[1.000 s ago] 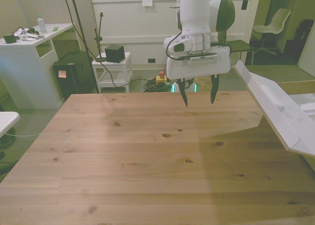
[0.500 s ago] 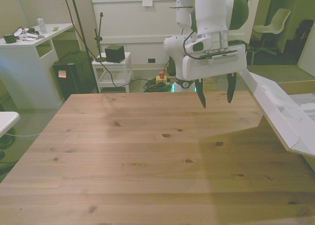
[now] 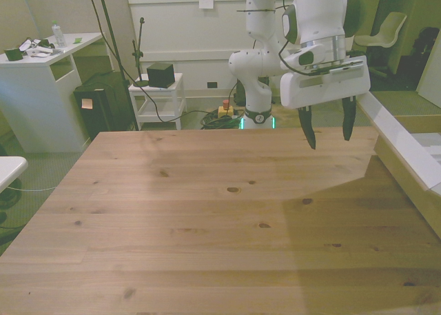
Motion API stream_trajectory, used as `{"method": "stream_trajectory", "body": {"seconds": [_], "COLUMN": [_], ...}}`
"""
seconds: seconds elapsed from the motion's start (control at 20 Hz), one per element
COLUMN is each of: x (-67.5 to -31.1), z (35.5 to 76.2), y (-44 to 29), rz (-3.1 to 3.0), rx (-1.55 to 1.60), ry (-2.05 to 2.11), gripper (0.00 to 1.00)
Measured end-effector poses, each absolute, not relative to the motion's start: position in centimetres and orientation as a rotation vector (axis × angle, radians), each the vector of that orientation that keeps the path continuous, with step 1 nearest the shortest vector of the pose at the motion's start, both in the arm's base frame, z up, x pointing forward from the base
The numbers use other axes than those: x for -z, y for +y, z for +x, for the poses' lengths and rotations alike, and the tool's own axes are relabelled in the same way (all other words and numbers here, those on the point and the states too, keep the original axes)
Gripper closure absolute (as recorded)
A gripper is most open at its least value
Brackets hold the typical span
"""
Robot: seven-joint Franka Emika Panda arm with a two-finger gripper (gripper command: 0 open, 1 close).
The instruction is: Close the box
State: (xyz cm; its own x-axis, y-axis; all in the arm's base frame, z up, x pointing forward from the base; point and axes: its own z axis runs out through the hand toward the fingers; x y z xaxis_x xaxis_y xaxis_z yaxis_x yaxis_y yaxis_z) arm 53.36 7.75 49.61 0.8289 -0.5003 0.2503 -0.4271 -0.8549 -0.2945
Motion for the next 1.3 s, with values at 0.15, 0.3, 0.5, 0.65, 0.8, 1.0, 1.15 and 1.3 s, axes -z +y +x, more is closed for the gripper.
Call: {"method": "stream_trajectory", "body": {"seconds": [0.15, 0.3, 0.5, 0.65, 0.8, 1.0, 1.15, 1.3], "x": [-51.5, -53.4, -55.5, -54.4, -51.3, -52.2, -54.2, -54.6], "z": [53.4, 53.3, 53.7, 54.2, 55.3, 55.5, 54.5, 53.6], "y": [10.2, 13.1, 19.0, 25.2, 28.8, 30.1, 29.4, 25.8], "rz": [-2.780, -2.769, -2.759, -2.806, -2.856, -2.859, -2.850, -2.850], "rx": [0.519, 0.561, 0.583, 0.558, 0.519, 0.543, 0.574, 0.584], "ry": [0.662, 0.633, 0.593, 0.523, 0.468, 0.454, 0.472, 0.558], "gripper": [0.00, 0.00, 0.00, 0.00, 0.00, 0.00, 0.00, 0.00]}}
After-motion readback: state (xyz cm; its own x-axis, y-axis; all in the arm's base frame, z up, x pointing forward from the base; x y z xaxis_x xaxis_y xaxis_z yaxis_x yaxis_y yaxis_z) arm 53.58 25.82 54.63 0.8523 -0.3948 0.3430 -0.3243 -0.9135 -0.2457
